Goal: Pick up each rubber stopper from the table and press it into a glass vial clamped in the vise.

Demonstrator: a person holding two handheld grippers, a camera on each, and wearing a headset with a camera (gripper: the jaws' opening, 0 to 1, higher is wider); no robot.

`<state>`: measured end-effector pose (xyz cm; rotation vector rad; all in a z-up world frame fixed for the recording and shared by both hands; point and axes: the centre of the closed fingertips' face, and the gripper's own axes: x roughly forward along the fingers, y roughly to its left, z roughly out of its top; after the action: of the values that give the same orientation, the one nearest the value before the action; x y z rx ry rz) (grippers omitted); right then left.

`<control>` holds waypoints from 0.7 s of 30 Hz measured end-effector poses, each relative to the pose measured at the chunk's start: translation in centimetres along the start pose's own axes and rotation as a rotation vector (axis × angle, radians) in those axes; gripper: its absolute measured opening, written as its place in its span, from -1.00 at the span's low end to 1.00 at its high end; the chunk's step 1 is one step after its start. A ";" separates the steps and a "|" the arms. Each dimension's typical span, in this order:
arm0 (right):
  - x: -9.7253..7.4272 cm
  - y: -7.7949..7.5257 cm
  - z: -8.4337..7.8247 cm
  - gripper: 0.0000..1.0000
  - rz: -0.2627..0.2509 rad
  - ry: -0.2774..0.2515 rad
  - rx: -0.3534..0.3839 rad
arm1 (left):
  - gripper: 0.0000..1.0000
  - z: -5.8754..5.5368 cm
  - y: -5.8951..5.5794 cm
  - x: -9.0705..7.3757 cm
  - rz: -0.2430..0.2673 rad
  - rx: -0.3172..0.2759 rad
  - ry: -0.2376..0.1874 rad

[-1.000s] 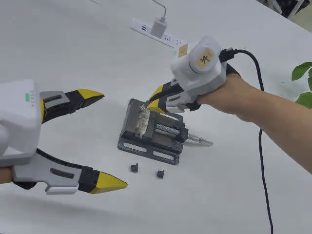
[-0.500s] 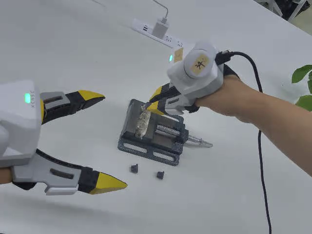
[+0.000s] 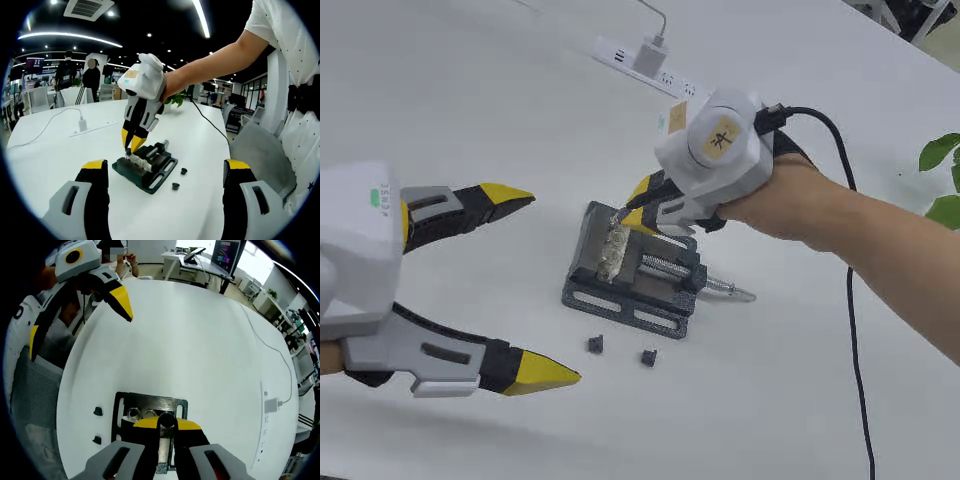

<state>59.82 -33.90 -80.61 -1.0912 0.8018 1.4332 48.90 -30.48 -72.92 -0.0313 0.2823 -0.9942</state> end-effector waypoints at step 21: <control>-0.4 0.8 0.6 -0.87 -0.031 0.021 -0.016 | 0.86 0.1 0.0 0.3 -0.008 -0.001 0.001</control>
<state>58.88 -33.66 -80.11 -1.1284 0.7866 1.4062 49.06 -30.78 -72.94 -0.0328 0.2832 -1.0023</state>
